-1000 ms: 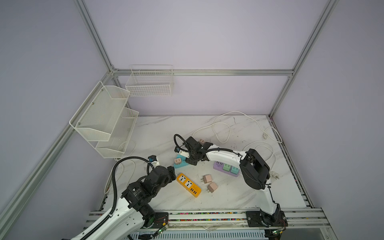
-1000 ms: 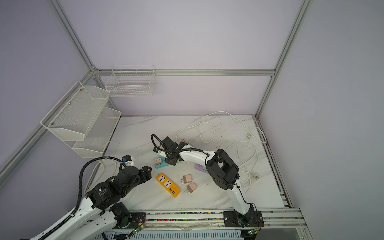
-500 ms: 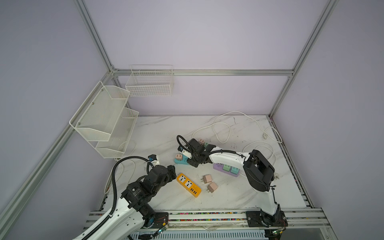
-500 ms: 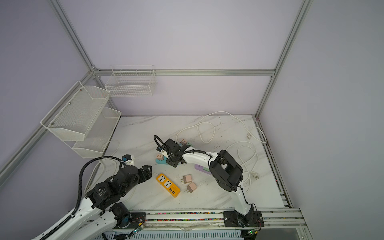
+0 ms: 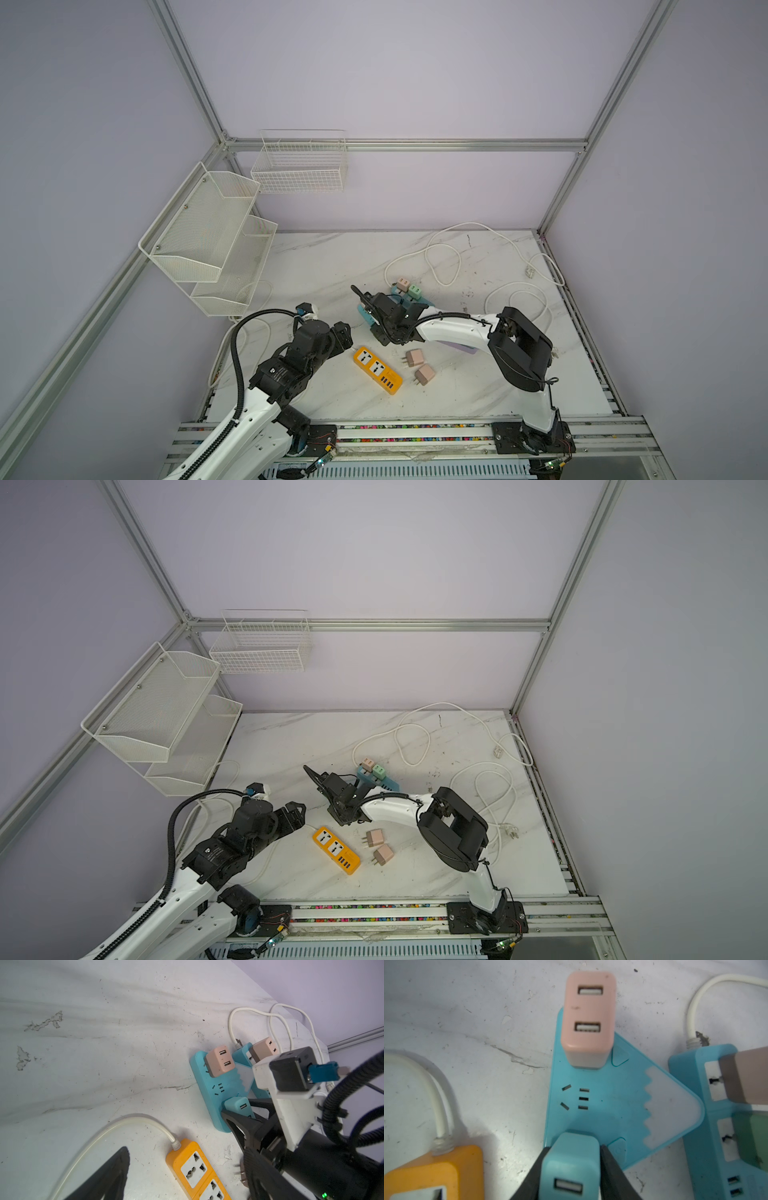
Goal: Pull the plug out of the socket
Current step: 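Close the right gripper on the teal adapter, then reach the left gripper to the edge of the triangular teal strip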
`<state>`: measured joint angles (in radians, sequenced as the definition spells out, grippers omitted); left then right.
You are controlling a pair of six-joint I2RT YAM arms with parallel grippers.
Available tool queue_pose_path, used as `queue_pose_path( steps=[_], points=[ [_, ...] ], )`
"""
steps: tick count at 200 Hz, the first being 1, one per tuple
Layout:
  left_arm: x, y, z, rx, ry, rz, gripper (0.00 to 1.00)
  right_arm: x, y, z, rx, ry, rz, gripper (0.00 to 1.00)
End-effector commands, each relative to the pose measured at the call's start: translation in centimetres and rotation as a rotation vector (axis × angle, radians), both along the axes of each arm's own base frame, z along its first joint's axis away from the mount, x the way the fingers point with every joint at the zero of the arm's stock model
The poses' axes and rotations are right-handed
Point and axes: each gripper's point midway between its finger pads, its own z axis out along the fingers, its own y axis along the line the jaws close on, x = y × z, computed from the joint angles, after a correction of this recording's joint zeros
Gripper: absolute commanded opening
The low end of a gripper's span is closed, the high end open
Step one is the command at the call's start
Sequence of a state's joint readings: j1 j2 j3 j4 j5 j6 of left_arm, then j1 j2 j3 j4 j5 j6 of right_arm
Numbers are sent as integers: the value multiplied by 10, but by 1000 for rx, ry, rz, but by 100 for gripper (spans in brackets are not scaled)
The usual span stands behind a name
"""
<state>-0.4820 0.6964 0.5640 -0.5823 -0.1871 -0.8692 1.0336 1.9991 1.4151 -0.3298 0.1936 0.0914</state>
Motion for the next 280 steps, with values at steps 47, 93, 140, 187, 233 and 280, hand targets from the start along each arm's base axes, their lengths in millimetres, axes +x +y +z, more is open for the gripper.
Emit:
queue_pose_path(
  steps=[47,93,140,187,233,280],
  points=[
    [9,-12,-13,-129,-3,-49,83,2,-10,30,41,-23,-100,55],
    [16,-20,-20,-223,2,-61,80,-10,-8,51,106,-8,-46,59],
    [34,-38,-22,-327,5,-115,72,-15,-16,58,128,-23,-38,62],
    [52,-49,-37,-377,48,-132,70,-14,-16,48,132,-15,-62,62],
    [65,-60,-57,-415,122,-151,62,-7,-17,46,146,-35,-117,63],
    [78,-72,-69,-436,140,-193,59,-8,-13,51,196,-45,-96,63]
  ],
)
